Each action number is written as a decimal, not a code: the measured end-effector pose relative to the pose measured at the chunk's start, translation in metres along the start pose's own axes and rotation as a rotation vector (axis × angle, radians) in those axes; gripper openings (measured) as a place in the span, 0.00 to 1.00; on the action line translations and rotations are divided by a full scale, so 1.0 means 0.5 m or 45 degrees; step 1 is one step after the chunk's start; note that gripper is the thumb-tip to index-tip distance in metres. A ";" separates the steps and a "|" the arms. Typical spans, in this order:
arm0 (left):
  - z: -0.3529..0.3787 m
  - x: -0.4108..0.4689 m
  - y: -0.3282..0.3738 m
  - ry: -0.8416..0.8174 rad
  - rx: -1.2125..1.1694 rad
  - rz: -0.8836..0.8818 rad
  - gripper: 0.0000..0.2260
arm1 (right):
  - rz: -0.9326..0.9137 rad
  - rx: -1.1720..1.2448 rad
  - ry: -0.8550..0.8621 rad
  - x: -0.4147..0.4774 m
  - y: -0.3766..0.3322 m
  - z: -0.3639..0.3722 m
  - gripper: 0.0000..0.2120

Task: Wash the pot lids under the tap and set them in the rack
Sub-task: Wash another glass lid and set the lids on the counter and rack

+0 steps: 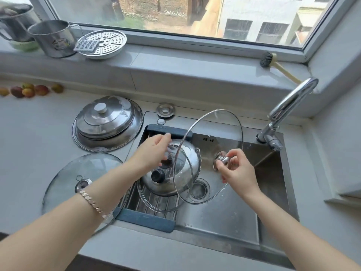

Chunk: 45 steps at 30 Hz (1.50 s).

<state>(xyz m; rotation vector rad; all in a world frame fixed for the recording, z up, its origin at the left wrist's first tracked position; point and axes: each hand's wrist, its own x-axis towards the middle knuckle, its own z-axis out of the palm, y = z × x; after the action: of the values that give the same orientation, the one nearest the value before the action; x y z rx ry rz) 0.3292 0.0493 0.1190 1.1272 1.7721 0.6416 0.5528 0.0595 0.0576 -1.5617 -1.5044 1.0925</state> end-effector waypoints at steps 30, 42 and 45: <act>-0.163 0.023 -0.323 0.071 0.002 -0.237 0.06 | -0.481 -1.547 -0.455 0.028 -0.055 0.416 0.23; -0.201 0.037 -0.352 0.153 1.127 -0.256 0.15 | -0.179 -1.311 -0.669 0.058 -0.105 0.348 0.18; -0.231 0.044 -0.375 0.051 1.333 -0.473 0.16 | -0.174 -1.123 -0.599 0.046 -0.123 0.331 0.14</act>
<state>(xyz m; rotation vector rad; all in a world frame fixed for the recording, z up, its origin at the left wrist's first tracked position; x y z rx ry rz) 0.1438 -0.0100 0.0136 1.3556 2.3269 -0.5836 0.3760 0.0759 0.0451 -1.7624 -2.6149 0.7701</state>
